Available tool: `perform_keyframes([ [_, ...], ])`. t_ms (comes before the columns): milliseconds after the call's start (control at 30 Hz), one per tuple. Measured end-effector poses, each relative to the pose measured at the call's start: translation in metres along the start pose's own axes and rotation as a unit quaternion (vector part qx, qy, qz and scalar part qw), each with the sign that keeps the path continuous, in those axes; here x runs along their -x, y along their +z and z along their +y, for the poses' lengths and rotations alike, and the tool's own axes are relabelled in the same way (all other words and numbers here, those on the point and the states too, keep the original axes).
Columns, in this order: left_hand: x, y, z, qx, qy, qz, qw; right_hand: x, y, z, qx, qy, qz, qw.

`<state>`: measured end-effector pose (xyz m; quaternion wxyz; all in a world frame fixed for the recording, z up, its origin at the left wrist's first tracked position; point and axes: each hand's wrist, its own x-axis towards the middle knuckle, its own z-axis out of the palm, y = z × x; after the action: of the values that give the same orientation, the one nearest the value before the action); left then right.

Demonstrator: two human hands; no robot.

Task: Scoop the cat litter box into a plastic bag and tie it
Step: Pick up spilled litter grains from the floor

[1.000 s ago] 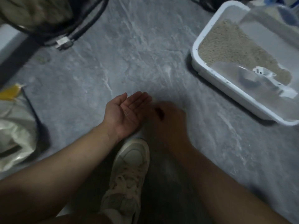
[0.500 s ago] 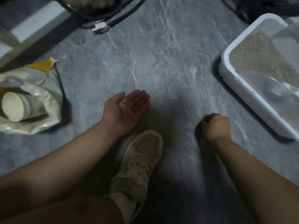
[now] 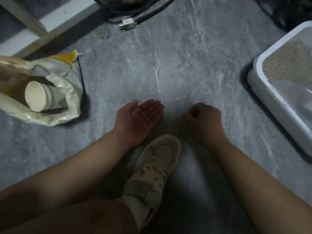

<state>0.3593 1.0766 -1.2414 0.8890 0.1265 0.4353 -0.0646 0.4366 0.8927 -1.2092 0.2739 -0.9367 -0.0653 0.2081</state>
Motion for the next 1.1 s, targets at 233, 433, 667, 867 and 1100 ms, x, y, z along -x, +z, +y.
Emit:
perform_keyframes([
  [233, 0.004, -0.002, 0.003, -0.013, -0.016, 0.008, 1.000, 0.024, 0.067, -0.070, -0.010, -0.189, -0.102, 0.977],
  [433, 0.009, -0.016, 0.020, 0.009, 0.025, 0.036, 0.999, 0.027, 0.068, -0.071, -0.048, -0.179, -0.094, 0.978],
  [667, 0.013, -0.030, 0.052, 0.074, 0.115, 0.059, 0.989, 0.007, 0.058, -0.051, -0.029, -0.167, -0.057, 0.984],
  [867, 0.019, -0.041, 0.071, 0.101, 0.160, 0.072, 0.979, -0.007, 0.086, -0.042, 0.119, -0.211, -0.144, 0.959],
  [1100, 0.024, -0.055, 0.074, 0.096, 0.173, 0.083, 0.977, -0.009, 0.109, -0.061, 0.196, -0.232, -0.160, 0.939],
])
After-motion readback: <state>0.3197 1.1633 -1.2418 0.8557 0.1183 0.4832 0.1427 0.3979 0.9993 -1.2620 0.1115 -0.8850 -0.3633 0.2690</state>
